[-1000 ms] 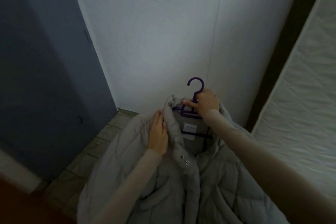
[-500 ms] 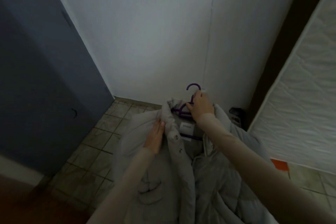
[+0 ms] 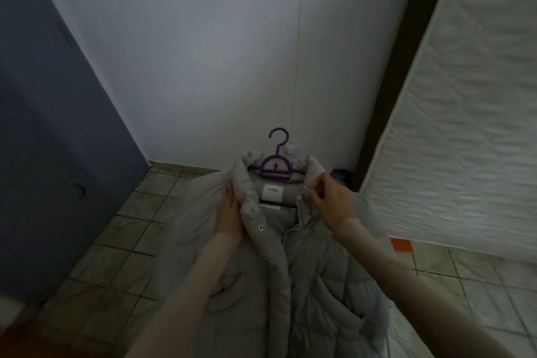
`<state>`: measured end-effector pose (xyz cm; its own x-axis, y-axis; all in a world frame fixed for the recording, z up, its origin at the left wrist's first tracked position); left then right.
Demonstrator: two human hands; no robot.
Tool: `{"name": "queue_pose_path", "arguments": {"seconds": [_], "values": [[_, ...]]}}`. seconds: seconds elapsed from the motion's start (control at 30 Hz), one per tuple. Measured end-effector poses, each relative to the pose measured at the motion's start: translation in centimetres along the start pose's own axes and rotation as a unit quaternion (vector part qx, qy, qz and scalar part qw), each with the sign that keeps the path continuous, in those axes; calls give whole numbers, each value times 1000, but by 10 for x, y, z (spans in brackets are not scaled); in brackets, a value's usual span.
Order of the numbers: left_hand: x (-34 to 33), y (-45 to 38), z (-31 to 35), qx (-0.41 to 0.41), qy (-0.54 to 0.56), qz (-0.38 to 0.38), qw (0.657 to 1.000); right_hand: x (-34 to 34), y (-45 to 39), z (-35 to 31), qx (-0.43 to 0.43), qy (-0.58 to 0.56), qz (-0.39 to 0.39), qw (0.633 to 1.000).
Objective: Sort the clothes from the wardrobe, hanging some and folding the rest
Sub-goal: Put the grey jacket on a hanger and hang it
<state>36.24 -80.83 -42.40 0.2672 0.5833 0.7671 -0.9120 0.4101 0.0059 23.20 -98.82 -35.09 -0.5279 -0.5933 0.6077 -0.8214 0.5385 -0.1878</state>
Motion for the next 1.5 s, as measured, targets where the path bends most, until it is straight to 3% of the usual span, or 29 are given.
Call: {"name": "queue_pose_path", "arguments": {"seconds": [0.1, 0.2, 0.27, 0.4, 0.5, 0.57, 0.77, 0.9, 1.17, 1.33, 1.5], "values": [[-1, 11, 4, 9, -114, 51, 992, -4, 13, 12, -67, 5, -15, 998], [-3, 26, 10, 20, -88, 98, 991, -24, 29, 30, -151, 90, -149, 973], [-14, 39, 12, -10, -54, 38, 998, -41, 40, 41, -185, 93, -224, 952], [-36, 67, 17, -56, -74, -107, 990, -76, 56, 49, -214, 64, -267, 938], [-43, 77, 20, -79, -192, -216, 954, -97, 66, 53, -227, 68, -255, 937], [-38, 77, 21, -62, -177, -245, 951, -102, 67, 57, -240, 47, -227, 943], [-24, 66, -11, 44, 10, -240, 970, -104, 65, 60, -262, 20, -212, 941], [-20, 69, -15, 47, 25, -236, 970, -115, 69, 62, -282, -19, -176, 943], [-30, 73, -19, 43, 20, -250, 967, -124, 73, 53, -349, -114, -242, 898], [-38, 78, -11, 64, 44, -296, 952, -125, 72, 53, -350, -129, -226, 900], [-46, 77, -9, 89, 37, -233, 968, -119, 68, 56, -339, -100, -239, 904]]}}
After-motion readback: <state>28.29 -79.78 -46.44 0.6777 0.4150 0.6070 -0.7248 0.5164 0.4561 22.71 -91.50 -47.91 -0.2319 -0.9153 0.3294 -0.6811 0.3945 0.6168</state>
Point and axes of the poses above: each hand's wrist, its own y-axis away from the middle knuckle, its own x-axis out of the back of the hand, z = x × y, the point moved 2 cm from there along -y, towards the middle knuckle, and after that the axes turned 8 degrees about -y, right-handed, at the moved point
